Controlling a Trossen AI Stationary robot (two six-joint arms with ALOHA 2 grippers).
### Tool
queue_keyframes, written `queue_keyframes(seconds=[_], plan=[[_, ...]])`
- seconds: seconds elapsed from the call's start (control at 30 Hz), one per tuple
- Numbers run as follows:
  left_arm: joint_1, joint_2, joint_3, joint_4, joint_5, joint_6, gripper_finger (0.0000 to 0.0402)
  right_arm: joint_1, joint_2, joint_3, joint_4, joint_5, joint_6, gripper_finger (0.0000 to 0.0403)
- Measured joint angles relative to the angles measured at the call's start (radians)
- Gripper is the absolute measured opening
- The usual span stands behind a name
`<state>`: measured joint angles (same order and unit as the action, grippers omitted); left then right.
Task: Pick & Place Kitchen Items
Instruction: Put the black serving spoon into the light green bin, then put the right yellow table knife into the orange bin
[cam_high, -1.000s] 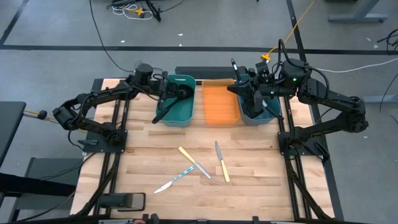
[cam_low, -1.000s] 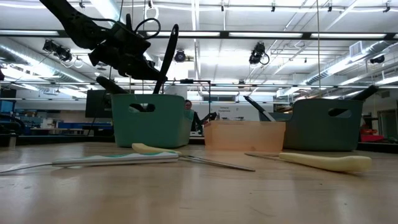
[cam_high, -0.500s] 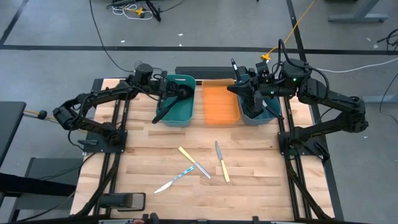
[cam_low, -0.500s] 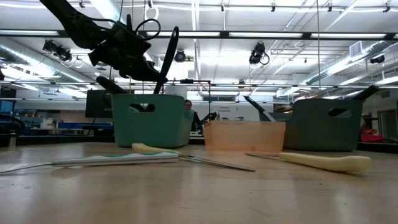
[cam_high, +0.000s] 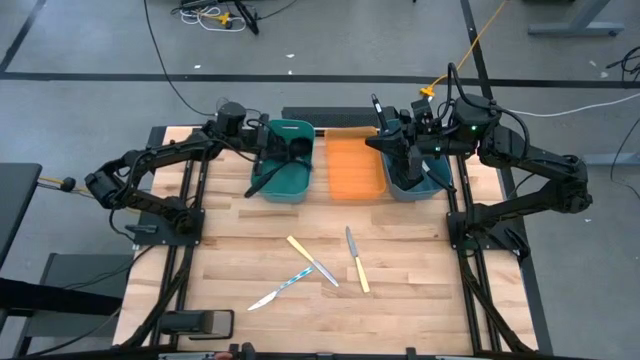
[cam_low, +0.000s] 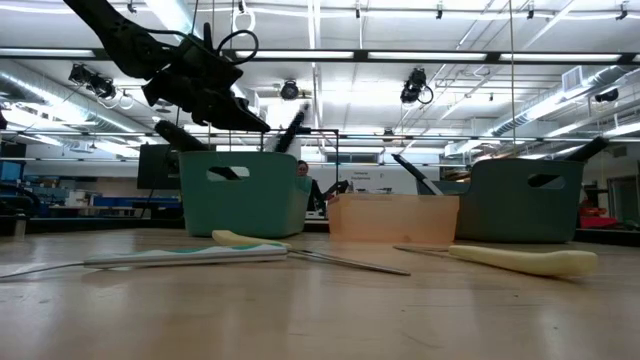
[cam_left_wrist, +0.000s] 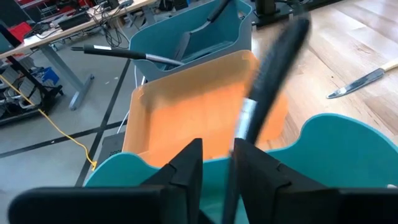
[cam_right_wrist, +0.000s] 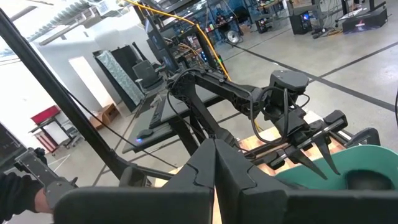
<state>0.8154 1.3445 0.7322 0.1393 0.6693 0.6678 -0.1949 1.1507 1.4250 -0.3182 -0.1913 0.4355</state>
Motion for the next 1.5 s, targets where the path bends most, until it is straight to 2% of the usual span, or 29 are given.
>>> queue_keyframes(seconds=[0.77,1.1,1.5], plan=[[0.0,-0.007,0.002,0.003,-0.004,-0.009,0.0105,0.0,0.0,0.0,0.0,0.0,0.0,0.0004],[-0.005,-0.067,0.051,0.01,-0.003,-0.19,0.0105,0.0,0.0,0.0,0.0,0.0,-0.02,0.0004],[-0.087,-0.209,0.056,0.01,-0.003,-0.277,0.0105,0.0,0.0,0.0,0.0,0.0,-0.104,0.0004]])
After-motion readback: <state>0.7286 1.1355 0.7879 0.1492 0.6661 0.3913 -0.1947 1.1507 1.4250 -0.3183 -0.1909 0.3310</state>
